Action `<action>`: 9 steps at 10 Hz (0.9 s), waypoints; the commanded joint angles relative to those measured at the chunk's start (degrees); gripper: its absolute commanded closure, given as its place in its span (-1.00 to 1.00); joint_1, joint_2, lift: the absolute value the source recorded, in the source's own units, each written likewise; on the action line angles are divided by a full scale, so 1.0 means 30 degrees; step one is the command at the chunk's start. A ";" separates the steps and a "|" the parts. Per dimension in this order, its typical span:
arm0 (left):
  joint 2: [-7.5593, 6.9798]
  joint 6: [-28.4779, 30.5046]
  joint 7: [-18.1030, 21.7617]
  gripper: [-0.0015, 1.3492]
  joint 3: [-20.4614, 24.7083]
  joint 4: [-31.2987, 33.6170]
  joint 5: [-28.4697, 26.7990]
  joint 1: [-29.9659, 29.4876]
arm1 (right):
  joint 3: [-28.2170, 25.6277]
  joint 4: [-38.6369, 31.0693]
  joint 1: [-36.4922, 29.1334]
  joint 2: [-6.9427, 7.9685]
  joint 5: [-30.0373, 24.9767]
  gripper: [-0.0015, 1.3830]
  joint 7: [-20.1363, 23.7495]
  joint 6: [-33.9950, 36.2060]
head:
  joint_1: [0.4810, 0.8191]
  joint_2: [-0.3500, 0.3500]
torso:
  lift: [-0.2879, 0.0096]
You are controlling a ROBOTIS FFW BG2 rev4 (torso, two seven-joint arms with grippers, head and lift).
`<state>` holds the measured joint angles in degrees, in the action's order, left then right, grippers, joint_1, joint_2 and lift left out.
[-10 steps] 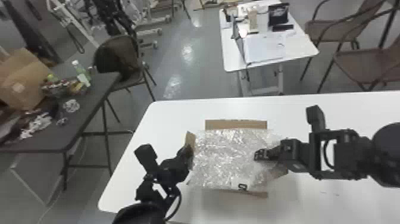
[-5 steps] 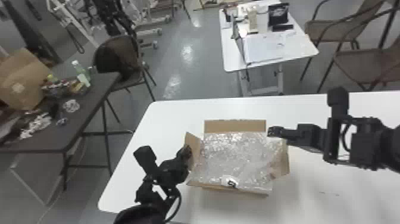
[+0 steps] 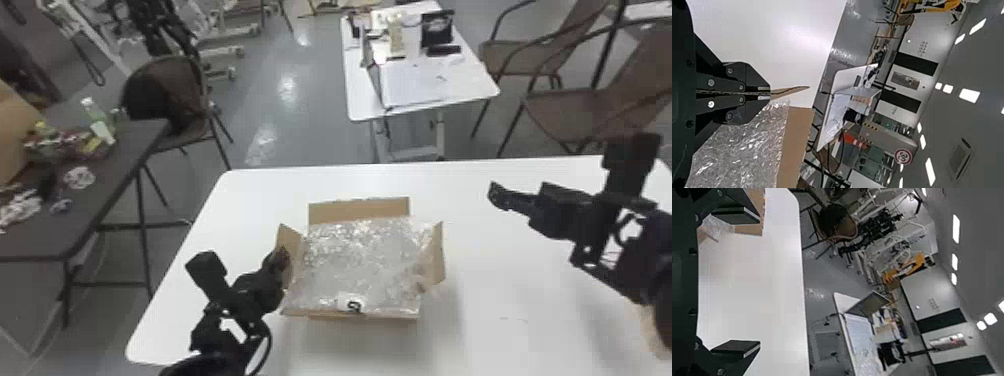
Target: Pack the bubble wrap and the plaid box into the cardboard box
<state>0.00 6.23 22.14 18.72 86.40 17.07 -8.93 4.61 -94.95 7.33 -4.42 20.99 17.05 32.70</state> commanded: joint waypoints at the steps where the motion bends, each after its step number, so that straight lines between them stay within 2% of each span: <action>1: 0.0050 -0.0113 0.0001 0.77 0.0147 0.0029 0.0081 -0.0128 | -0.0775 -0.0840 -0.2120 0.0067 -0.2193 -0.74 0.0002 -0.3312 | 0.27 0.67 | 0.82; 4: 0.0050 -0.0376 0.0001 0.77 0.0176 0.0029 0.0315 -0.0245 | -0.1507 -0.2159 -0.5841 0.0097 -0.4566 -0.74 -0.1492 -0.8732 | 0.27 0.49 | 0.82; 6: 0.0050 -0.0464 0.0001 0.77 0.0294 0.0058 0.0432 -0.0333 | -0.2269 -0.3301 -0.8096 0.0272 -0.5123 -0.74 -0.2869 -1.0666 | 0.27 0.40 | 0.82; 8: 0.0050 -0.0552 0.0001 0.77 0.0382 0.0058 0.0462 -0.0421 | -0.3763 -0.3653 -1.0499 0.0917 -0.4918 -0.74 -0.2899 -1.1720 | 0.27 0.34 | 0.82; 9: 0.0050 -0.0581 0.0001 0.77 0.0411 0.0088 0.0491 -0.0480 | -0.4554 -0.3184 -1.1055 0.1298 -0.4215 -0.74 -0.2899 -1.1720 | 0.27 0.29 | 0.82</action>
<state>0.00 4.56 22.14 19.88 86.65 18.46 -10.28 -7.76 -105.17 -24.76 -1.18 7.28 8.39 -2.36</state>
